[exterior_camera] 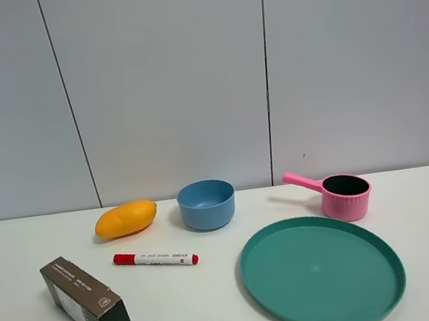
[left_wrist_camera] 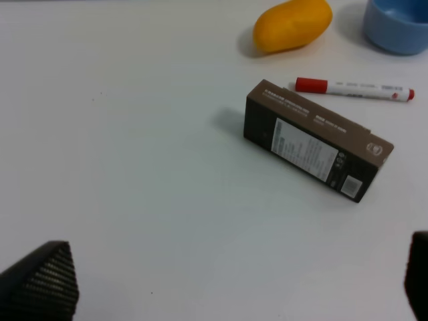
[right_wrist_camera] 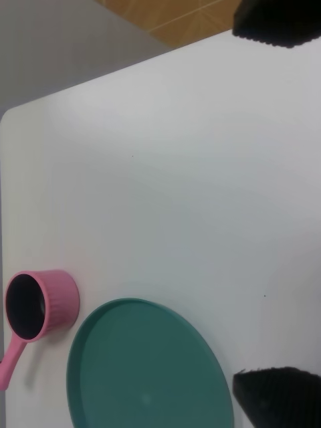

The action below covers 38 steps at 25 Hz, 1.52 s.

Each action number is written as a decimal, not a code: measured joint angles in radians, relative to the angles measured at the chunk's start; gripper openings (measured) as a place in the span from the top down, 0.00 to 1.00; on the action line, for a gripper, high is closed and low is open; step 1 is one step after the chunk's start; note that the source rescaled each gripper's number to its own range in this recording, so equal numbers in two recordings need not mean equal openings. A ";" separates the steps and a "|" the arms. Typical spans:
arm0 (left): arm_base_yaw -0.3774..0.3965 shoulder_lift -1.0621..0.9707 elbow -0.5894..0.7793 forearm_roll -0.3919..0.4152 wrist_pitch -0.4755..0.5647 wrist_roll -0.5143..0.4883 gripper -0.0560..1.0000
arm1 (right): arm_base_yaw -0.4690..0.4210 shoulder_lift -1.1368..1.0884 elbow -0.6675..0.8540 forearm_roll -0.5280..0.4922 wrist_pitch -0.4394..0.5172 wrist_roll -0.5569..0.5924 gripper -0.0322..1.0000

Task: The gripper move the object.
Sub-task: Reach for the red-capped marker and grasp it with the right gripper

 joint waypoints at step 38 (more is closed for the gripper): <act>0.000 0.000 0.000 0.000 0.000 0.000 0.00 | 0.000 0.000 0.000 0.060 0.000 -0.055 0.03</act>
